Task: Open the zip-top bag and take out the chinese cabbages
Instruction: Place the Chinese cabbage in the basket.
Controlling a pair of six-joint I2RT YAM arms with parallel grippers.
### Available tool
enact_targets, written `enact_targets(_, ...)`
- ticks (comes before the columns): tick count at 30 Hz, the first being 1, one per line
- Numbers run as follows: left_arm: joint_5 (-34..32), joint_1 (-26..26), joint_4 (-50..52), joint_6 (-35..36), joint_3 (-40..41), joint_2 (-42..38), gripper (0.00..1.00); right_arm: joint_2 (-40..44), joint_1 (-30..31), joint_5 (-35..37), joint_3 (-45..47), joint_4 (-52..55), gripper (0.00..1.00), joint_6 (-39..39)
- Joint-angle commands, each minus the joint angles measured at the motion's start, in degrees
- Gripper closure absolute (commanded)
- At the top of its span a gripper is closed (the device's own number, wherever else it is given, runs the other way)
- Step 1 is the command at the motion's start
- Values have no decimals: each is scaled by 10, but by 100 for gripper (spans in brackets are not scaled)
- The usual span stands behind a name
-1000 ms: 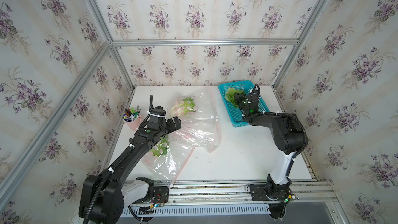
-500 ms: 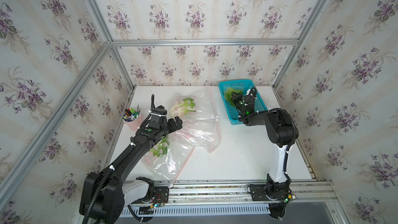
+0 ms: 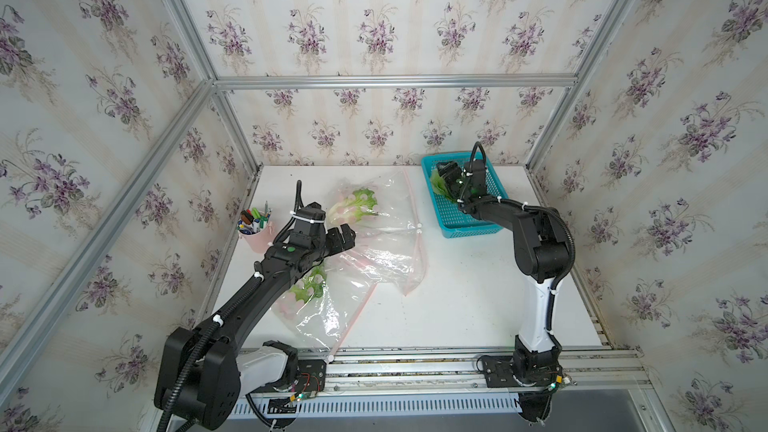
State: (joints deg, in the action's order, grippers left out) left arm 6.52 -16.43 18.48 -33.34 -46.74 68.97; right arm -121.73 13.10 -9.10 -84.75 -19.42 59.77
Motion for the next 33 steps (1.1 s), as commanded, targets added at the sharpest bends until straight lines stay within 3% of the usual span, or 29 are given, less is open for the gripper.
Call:
enact_targets(1,7,-1,-3,2,-2,0,1,-22,-1,-36,-62,181,15,-32)
enact_targets(7,18,-2,-1,0,6,3,1,-62,3,-73,-160,322,11,-90)
enact_targets(16,29,-3,1,4,16,2,1,-13,5,-41,-140,393,1,-142)
enact_targets(21,31,-3,2,11,15,-8,1,4,5,-33,-135,416,0,-149)
enact_targets(27,26,-4,11,14,20,-22,1,61,9,-38,-80,389,0,-157)
enact_targets(33,5,-4,33,17,20,-52,1,219,20,-19,135,281,0,-156)
